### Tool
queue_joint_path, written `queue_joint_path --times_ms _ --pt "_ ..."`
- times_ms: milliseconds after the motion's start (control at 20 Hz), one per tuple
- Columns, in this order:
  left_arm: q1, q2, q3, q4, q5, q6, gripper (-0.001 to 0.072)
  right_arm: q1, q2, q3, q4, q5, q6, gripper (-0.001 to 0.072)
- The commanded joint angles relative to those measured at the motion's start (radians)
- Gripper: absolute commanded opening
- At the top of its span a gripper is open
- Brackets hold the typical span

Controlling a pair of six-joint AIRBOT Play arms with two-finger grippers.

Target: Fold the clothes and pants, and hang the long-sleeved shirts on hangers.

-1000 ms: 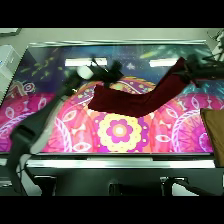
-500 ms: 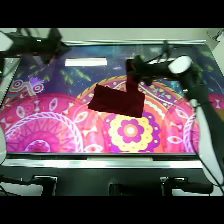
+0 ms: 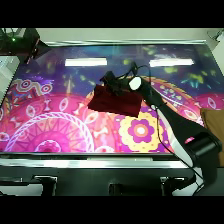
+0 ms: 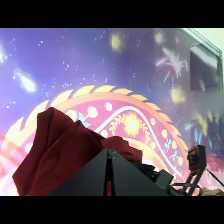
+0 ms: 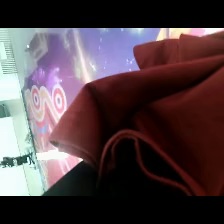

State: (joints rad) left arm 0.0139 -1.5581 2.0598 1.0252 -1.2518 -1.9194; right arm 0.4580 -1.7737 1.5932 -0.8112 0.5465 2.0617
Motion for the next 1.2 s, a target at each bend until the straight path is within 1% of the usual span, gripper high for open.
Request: queue_joint_path --times_ms 0,100,150,200,350,450,500,550,600,650,700,850,900,1000,1150 --pt "0.005 0.002 -0.006 0.0 -0.009 0.013 0.0019 0.034 -0.063 0.001 0.054 -0.094 0.006 0.0061" --pt "0.005 0.002 -0.022 0.0 -0.008 0.013 0.0019 0.045 -0.079 0.001 0.082 -0.14 0.002 0.026" --pt "0.005 0.002 -0.031 0.0 -0.008 0.013 0.0019 0.05 -0.079 0.001 0.093 -0.149 0.002 0.0382" --pt "0.005 0.002 -0.037 0.0 -0.008 0.013 0.0019 0.05 -0.074 0.001 0.111 -0.153 -0.003 0.0429" --pt "0.006 0.0 -0.042 0.0 -0.004 0.036 0.0019 0.042 -0.031 0.001 0.146 -0.127 -0.054 0.0429" --pt "0.006 0.0 -0.042 0.0 -0.004 0.04 0.0019 0.003 0.028 0.001 0.145 -0.045 -0.117 0.0432" --pt "0.006 0.0 -0.042 0.0 -0.004 0.052 0.0019 -0.035 0.059 0.001 0.145 0.013 -0.144 0.0472" --pt "0.005 0.0 -0.042 0.0 -0.005 0.061 0.0019 -0.089 0.089 0.001 0.142 0.087 -0.171 0.0496" --pt "0.006 0.0 -0.042 0.0 -0.005 0.062 0.0019 -0.159 0.117 0.001 0.13 0.179 -0.191 0.0525" --pt "0.006 0.0 -0.042 0.0 -0.005 0.062 0.002 -0.238 0.138 0.001 0.102 0.278 -0.203 0.0645" --pt "0.006 0.0 -0.042 0.0 -0.005 0.062 0.0019 -0.311 0.148 0.001 0.073 0.373 -0.223 0.0675" --pt "0.006 0.0 -0.042 0.0 -0.006 0.062 0.002 -0.503 0.127 0.0 0.025 0.666 -0.353 0.0686" --pt "0.006 0.0 -0.042 0.0 -0.006 0.062 0.002 -0.542 0.112 0.0 0.019 0.728 -0.397 0.0686" --pt "0.005 0.0 -0.042 0.0 -0.007 0.062 0.0019 -0.593 0.077 -0.003 0.004 0.782 -0.472 0.0687" --pt "0.005 0.0 -0.042 0.0 -0.009 0.062 0.002 -0.604 0.008 -0.028 -0.01 0.796 -0.542 0.0691"
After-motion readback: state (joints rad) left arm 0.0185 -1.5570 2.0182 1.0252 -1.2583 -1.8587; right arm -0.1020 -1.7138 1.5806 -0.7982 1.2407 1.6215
